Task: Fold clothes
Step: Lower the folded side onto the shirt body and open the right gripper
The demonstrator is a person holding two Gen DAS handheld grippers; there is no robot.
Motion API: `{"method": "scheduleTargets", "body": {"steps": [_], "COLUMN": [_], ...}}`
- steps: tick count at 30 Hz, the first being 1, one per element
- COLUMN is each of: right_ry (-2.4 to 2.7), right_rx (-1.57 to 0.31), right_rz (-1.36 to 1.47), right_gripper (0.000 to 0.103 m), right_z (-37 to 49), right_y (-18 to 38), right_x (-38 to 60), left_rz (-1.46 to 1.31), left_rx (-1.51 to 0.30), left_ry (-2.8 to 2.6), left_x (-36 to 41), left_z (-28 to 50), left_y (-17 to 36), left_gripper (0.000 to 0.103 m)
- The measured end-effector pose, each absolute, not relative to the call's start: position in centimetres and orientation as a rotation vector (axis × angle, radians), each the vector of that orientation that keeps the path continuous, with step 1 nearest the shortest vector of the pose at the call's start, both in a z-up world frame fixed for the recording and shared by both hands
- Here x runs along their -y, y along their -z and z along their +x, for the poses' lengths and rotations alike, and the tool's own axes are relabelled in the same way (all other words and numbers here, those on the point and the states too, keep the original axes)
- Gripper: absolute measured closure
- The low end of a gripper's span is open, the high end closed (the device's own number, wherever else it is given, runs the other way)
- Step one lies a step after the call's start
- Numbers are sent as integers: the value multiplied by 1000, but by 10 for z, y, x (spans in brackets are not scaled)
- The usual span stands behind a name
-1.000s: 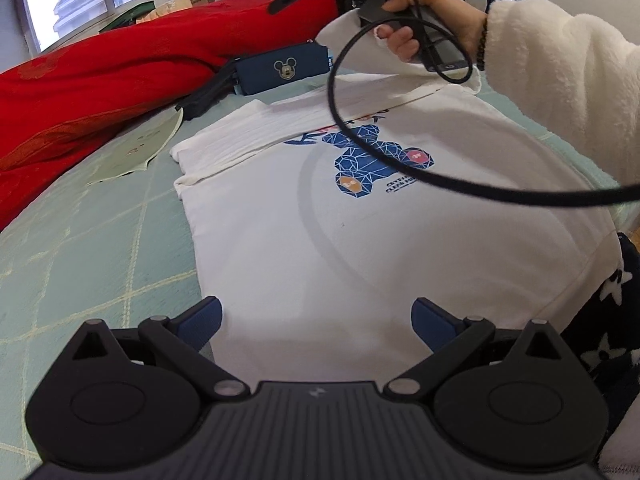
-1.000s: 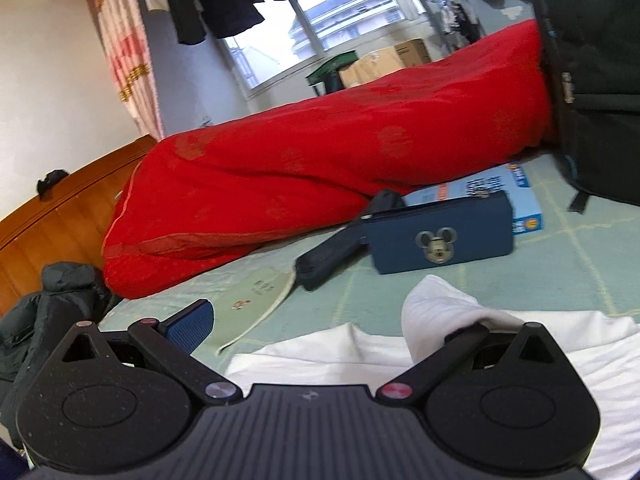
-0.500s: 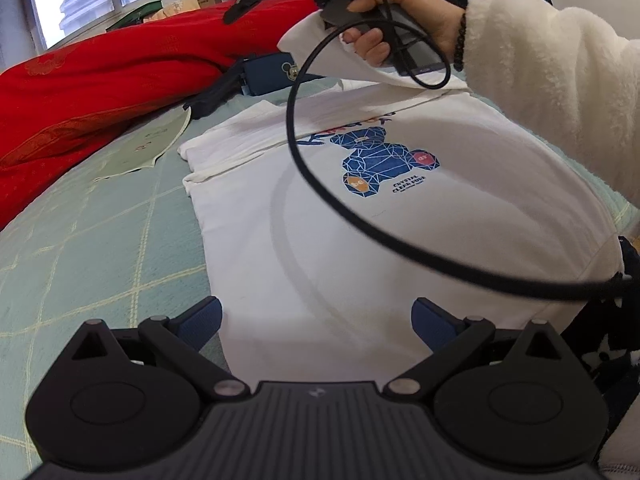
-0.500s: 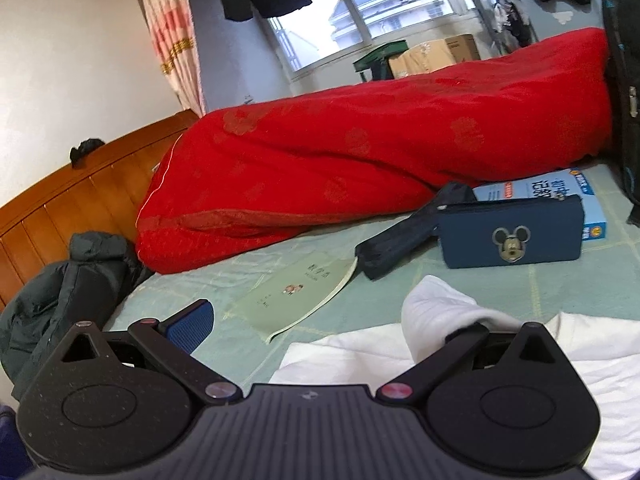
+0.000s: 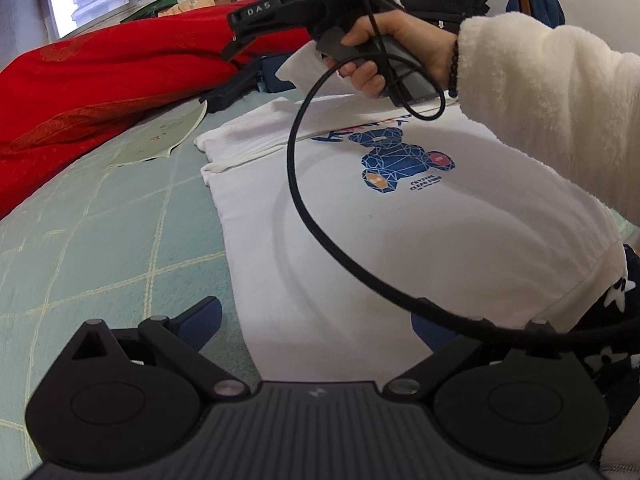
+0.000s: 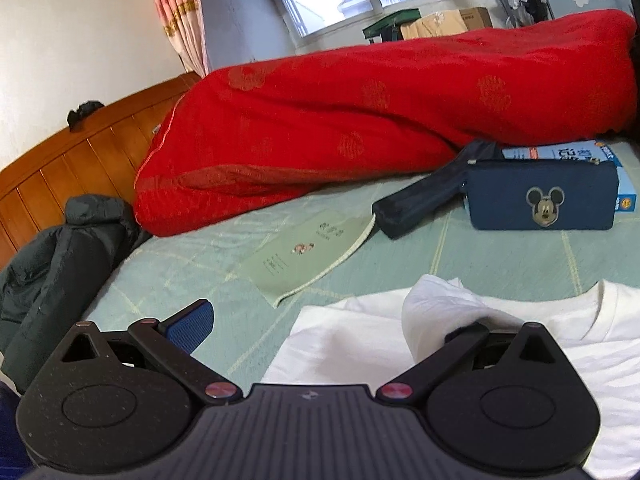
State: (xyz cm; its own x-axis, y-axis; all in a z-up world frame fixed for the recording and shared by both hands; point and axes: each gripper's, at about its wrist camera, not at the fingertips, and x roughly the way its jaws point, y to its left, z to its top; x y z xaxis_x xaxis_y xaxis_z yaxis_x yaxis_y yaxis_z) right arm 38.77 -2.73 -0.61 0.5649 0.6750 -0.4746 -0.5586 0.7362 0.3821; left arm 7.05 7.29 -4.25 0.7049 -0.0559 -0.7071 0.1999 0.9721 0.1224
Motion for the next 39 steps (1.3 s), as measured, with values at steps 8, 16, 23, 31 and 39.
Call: {"method": "scheduleTargets", "body": {"steps": [8, 16, 23, 31, 39], "right_ry": [-744, -754, -674, -584, -674], "right_rx": [-766, -880, -863, -910, -943], "right_rz": [263, 386, 560, 662, 617], "right_gripper": [0, 0, 0, 0, 0], "right_z": [391, 386, 387, 421, 431], "right_y": [42, 54, 42, 62, 60], "right_x": [33, 77, 143, 145, 81], "left_rz": [185, 169, 163, 149, 133], "left_rx": [-767, -755, -751, -754, -751], "left_ry": [154, 155, 177, 174, 146], "left_x": [-73, -74, -71, -74, -86], "left_z": [70, 69, 68, 70, 71], "left_y": [43, 43, 46, 50, 54], "left_gripper": [2, 2, 2, 2, 2]}}
